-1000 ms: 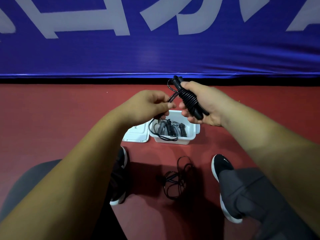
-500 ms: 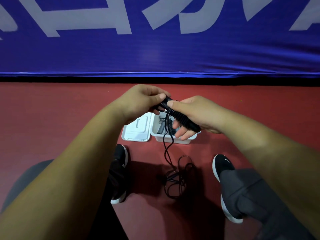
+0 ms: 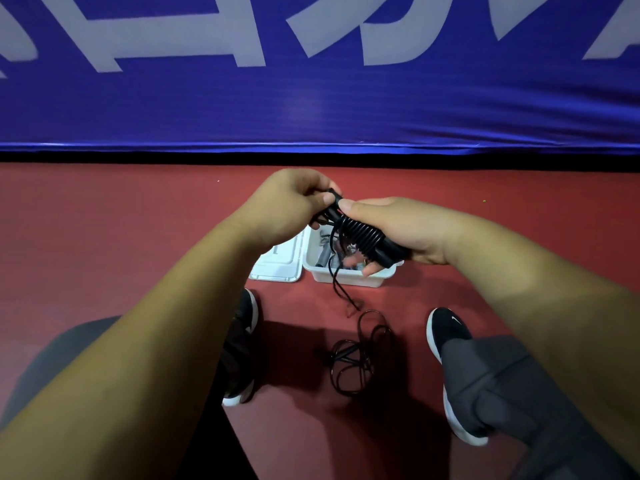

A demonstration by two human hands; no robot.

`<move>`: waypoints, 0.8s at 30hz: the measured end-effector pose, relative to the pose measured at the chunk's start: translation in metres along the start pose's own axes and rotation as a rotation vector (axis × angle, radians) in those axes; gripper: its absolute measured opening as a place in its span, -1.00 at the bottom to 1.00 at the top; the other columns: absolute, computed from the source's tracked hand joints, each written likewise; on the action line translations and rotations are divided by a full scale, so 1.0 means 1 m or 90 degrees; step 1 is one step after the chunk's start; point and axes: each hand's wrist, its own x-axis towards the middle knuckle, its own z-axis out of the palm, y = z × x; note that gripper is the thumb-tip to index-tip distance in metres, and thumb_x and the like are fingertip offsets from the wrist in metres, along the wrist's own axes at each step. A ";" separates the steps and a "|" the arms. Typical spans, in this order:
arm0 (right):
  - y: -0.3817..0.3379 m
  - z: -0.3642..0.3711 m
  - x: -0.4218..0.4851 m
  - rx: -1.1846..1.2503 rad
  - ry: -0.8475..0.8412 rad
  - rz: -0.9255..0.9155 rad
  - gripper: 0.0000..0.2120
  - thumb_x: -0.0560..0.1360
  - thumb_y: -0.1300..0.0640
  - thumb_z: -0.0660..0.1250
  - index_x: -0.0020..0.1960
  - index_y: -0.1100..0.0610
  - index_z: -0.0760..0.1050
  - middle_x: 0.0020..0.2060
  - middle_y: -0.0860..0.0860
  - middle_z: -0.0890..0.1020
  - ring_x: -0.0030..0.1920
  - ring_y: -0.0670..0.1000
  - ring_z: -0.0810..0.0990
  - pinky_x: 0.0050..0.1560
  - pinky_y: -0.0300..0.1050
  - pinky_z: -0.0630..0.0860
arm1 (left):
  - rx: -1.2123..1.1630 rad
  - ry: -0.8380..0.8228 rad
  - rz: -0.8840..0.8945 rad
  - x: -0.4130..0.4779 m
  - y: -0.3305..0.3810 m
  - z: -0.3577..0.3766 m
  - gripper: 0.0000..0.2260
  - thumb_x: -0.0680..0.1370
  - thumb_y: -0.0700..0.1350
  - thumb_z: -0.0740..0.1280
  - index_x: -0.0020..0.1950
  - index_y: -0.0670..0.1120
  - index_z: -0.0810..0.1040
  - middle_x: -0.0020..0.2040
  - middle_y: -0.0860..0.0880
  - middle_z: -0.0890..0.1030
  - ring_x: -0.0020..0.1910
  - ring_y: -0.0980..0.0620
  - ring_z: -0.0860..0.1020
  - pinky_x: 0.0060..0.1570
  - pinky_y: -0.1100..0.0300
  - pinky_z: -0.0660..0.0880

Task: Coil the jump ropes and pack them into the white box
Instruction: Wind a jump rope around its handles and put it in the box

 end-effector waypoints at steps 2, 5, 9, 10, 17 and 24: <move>-0.001 -0.003 0.004 -0.004 0.020 -0.015 -0.53 0.66 -0.21 0.35 0.36 0.13 0.58 0.02 0.21 0.71 -0.06 0.11 0.74 0.07 0.20 0.67 | 0.003 0.015 -0.004 0.001 0.001 0.002 -0.85 0.69 -0.28 0.29 0.09 -0.16 0.67 -0.11 -0.11 0.66 -0.20 0.07 0.58 -0.19 0.24 0.57; -0.004 -0.008 0.006 0.044 0.015 0.013 -0.54 0.65 -0.15 0.38 0.35 0.19 0.57 -0.08 0.11 0.70 -0.10 0.06 0.72 -0.07 0.12 0.69 | 0.001 0.033 0.005 0.003 0.003 0.005 -0.85 0.68 -0.27 0.29 0.10 -0.16 0.66 -0.11 -0.09 0.65 -0.21 0.07 0.56 -0.20 0.24 0.56; -0.007 -0.007 0.003 0.111 -0.030 0.060 -0.68 0.67 -0.11 0.33 0.25 0.11 0.57 -0.09 0.08 0.69 -0.15 0.08 0.73 -0.28 -0.04 0.66 | 0.004 0.035 0.034 0.006 0.005 0.006 -0.85 0.67 -0.27 0.29 0.11 -0.11 0.65 -0.07 -0.07 0.68 -0.20 0.11 0.57 -0.17 0.22 0.54; -0.007 -0.006 0.003 0.115 -0.026 0.055 -0.71 0.67 -0.11 0.31 0.22 0.09 0.54 -0.14 0.07 0.66 -0.22 0.05 0.67 -0.35 -0.10 0.58 | 0.004 0.036 0.036 0.006 0.005 0.006 -0.85 0.67 -0.27 0.29 0.11 -0.11 0.64 -0.07 -0.07 0.68 -0.19 0.11 0.57 -0.17 0.22 0.54; -0.012 0.000 0.003 0.054 0.029 0.008 -0.66 0.66 -0.10 0.31 0.22 0.16 0.54 -0.21 0.10 0.65 -0.31 0.03 0.61 -0.41 -0.11 0.50 | -0.016 0.031 0.041 0.003 0.008 0.002 -0.83 0.67 -0.33 0.26 0.14 -0.16 0.62 -0.08 -0.08 0.69 -0.15 0.06 0.62 -0.20 0.28 0.53; -0.020 0.003 -0.001 -0.049 0.097 -0.023 -0.69 0.66 -0.03 0.35 0.15 0.23 0.59 -0.16 0.17 0.68 -0.23 0.09 0.71 -0.24 -0.03 0.70 | -0.039 0.037 0.045 0.002 0.006 0.000 -0.80 0.67 -0.36 0.25 0.15 -0.16 0.62 -0.06 -0.07 0.68 -0.17 0.12 0.62 -0.16 0.29 0.53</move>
